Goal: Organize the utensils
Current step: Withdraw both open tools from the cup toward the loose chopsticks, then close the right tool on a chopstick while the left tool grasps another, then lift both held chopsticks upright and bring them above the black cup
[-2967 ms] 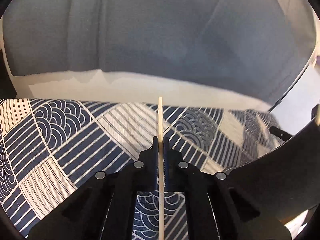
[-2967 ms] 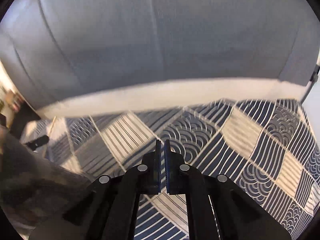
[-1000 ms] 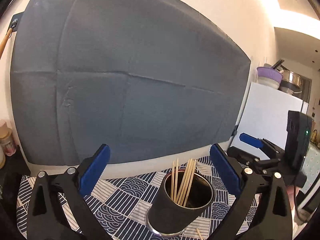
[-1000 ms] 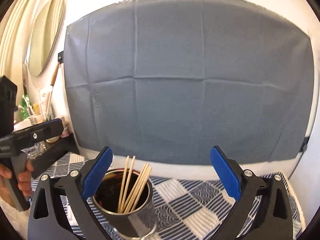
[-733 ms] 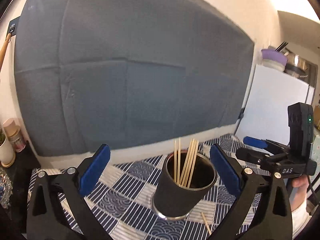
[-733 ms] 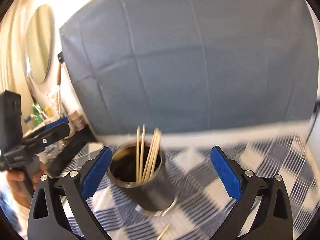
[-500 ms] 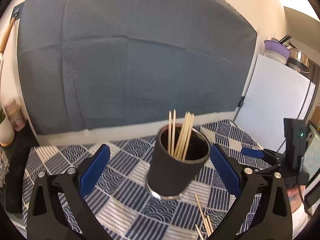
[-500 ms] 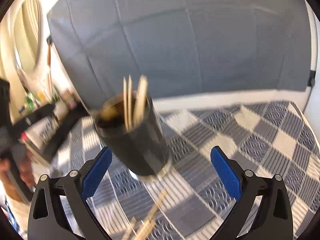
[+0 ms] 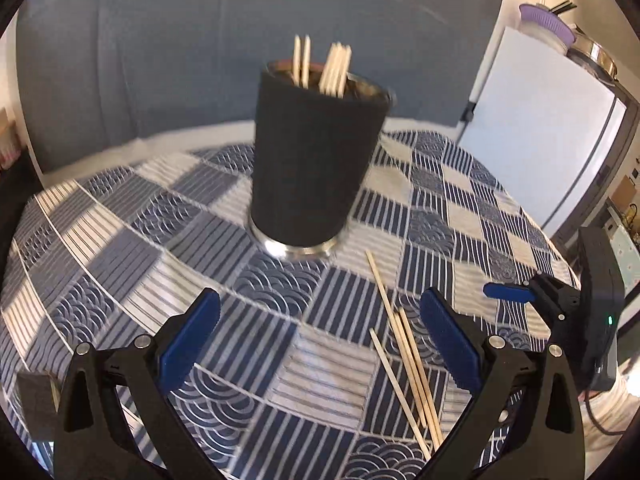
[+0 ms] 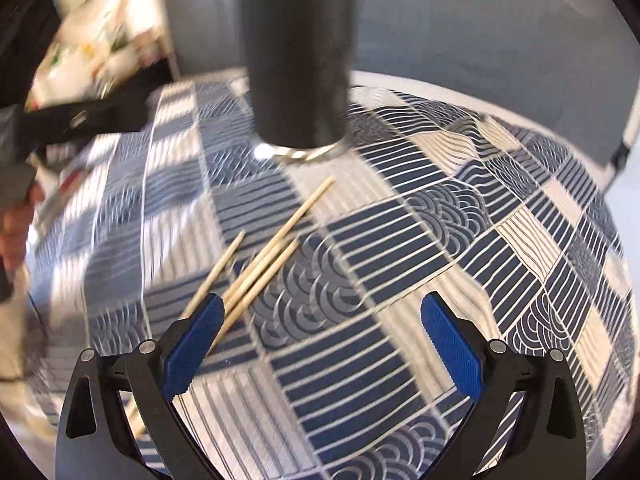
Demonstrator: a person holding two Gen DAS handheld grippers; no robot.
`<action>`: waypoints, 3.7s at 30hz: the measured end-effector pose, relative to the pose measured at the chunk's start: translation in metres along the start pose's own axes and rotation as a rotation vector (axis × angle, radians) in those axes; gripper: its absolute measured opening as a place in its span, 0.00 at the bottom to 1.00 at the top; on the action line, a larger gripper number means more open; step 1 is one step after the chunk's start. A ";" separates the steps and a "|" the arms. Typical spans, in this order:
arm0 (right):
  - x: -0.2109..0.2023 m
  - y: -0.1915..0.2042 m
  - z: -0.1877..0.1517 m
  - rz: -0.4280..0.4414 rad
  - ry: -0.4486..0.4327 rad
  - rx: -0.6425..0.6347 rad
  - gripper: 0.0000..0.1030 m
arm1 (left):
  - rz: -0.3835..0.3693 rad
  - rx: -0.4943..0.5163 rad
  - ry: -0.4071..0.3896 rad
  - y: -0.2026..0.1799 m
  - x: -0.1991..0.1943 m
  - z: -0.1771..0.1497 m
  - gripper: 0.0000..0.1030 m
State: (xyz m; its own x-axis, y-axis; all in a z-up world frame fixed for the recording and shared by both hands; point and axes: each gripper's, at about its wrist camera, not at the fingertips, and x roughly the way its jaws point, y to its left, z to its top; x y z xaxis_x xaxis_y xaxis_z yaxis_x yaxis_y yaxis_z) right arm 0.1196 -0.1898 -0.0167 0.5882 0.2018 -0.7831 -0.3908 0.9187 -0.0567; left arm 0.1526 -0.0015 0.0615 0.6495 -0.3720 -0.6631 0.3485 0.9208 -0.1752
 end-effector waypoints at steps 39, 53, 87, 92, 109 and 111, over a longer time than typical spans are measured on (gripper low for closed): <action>-0.015 0.019 -0.038 0.036 0.057 -0.145 0.92 | 0.019 0.209 0.170 -0.042 0.044 -0.076 0.95; -0.006 -0.031 -0.038 0.066 0.184 0.015 0.94 | 0.066 0.220 0.302 -0.012 0.021 -0.093 0.96; -0.059 -0.113 -0.012 0.465 -0.036 0.223 0.05 | -0.102 -0.154 0.220 0.083 -0.067 -0.093 0.05; -0.065 -0.108 -0.010 0.536 -0.087 0.241 0.05 | -0.155 -0.180 0.163 0.081 -0.072 -0.088 0.05; -0.107 -0.099 0.093 0.676 -0.365 0.203 0.05 | -0.418 -0.116 -0.125 0.050 -0.086 0.030 0.05; -0.109 -0.101 0.110 0.682 -0.404 0.222 0.05 | -0.450 -0.104 -0.156 0.045 -0.085 0.048 0.05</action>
State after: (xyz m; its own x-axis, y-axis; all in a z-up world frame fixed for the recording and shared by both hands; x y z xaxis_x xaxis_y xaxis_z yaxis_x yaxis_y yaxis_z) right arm 0.1725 -0.2671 0.1426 0.4987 0.8073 -0.3156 -0.6298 0.5877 0.5079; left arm 0.1455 0.0660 0.1451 0.5460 -0.7418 -0.3894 0.5535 0.6683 -0.4969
